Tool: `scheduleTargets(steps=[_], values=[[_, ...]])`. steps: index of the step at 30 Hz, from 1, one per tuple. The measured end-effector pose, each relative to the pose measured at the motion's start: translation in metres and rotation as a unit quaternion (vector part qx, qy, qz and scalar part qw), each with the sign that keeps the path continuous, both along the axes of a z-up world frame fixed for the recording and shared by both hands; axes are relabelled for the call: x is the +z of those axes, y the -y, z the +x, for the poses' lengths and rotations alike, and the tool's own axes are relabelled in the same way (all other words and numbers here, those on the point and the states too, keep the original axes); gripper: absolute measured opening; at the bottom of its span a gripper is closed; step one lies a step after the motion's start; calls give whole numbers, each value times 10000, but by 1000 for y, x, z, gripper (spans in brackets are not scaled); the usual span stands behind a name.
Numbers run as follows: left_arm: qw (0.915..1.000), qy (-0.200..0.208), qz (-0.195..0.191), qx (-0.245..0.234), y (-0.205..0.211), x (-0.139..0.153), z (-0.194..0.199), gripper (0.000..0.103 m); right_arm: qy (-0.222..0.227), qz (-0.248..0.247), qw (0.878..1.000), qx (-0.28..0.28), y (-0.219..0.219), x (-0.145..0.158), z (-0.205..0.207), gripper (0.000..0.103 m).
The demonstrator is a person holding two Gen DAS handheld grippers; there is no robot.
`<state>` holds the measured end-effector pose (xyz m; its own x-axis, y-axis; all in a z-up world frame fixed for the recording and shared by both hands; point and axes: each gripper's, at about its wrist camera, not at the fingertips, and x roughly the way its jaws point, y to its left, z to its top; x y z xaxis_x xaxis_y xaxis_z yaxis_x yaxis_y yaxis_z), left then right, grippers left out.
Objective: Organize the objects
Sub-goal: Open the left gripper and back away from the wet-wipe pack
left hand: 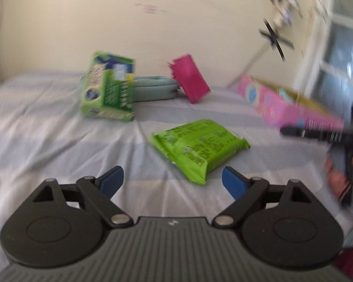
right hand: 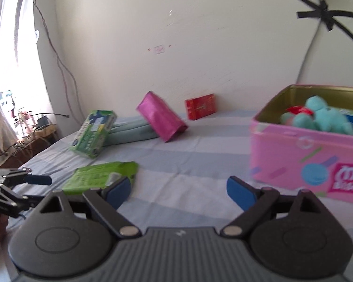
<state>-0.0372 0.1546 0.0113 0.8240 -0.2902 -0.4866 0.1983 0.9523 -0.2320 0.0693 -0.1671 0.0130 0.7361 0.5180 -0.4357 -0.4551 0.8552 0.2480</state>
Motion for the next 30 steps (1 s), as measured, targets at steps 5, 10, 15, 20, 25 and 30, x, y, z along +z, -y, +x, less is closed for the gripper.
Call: scheduleTargets(steps=[5, 10, 15, 20, 25, 30], values=[[9967, -29, -584, 559, -16, 0, 5, 92, -80, -185, 9998, 36, -23, -1, 5, 98], [9951, -62, -605, 779, -16, -3, 11, 92, -257, -322, 9990, -154, -29, -6, 7, 103], [9930, -95, -815, 854, -25, -6, 10, 92, -297, -362, 9982, -362, -30, -7, 6, 103], [9926, -57, -885, 825, -26, -6, 9, 92, -284, -501, 9977, -364, -34, -7, 6, 103], [9925, -62, -930, 786, -27, -7, 10, 92, -423, -474, 9974, -330, -33, -8, 10, 103], [9926, -57, -931, 774, -27, -7, 10, 92, -583, -390, 9971, -294, -32, -10, 13, 103]])
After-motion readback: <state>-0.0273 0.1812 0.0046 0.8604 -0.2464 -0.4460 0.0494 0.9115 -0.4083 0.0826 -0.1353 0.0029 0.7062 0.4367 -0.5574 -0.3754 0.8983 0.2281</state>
